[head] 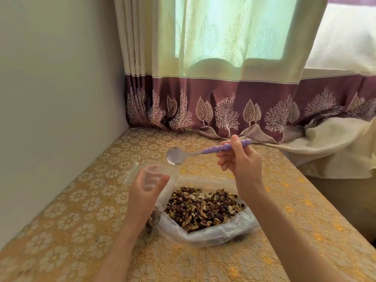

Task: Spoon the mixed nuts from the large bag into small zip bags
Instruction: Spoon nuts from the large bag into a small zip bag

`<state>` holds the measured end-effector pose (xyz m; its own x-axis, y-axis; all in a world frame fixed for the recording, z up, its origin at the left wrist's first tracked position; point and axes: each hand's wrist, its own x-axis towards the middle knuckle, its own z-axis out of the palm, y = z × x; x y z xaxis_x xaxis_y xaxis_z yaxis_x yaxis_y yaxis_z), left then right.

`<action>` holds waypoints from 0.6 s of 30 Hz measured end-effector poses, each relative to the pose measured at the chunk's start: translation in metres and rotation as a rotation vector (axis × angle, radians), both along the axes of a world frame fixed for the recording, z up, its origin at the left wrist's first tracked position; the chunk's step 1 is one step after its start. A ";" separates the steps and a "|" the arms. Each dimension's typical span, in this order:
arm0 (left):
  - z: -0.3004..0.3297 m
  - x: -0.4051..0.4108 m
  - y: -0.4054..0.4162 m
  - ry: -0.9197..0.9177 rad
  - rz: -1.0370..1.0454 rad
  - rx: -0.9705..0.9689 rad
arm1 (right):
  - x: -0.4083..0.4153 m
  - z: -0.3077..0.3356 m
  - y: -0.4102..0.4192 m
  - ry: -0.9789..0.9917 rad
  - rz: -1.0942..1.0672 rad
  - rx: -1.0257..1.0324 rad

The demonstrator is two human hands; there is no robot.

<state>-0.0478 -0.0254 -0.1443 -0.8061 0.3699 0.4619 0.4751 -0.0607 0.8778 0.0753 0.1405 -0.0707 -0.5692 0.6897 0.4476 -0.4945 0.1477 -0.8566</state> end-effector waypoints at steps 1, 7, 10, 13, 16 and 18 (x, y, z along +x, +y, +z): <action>-0.001 0.000 0.000 -0.001 0.004 -0.003 | 0.001 -0.004 0.005 0.010 -0.030 -0.040; -0.006 -0.003 0.001 -0.019 0.014 -0.022 | 0.007 -0.034 0.037 -0.157 -0.144 -0.028; -0.006 -0.003 0.002 -0.009 0.017 -0.027 | 0.010 -0.045 0.052 -0.268 -0.179 -0.015; -0.006 -0.002 0.002 -0.002 0.015 -0.023 | 0.010 -0.048 0.064 -0.348 -0.201 -0.008; -0.005 -0.002 0.002 0.008 0.013 -0.022 | 0.011 -0.048 0.071 -0.425 -0.191 0.031; -0.005 -0.002 0.002 0.013 0.014 -0.021 | 0.012 -0.048 0.073 -0.467 -0.168 0.039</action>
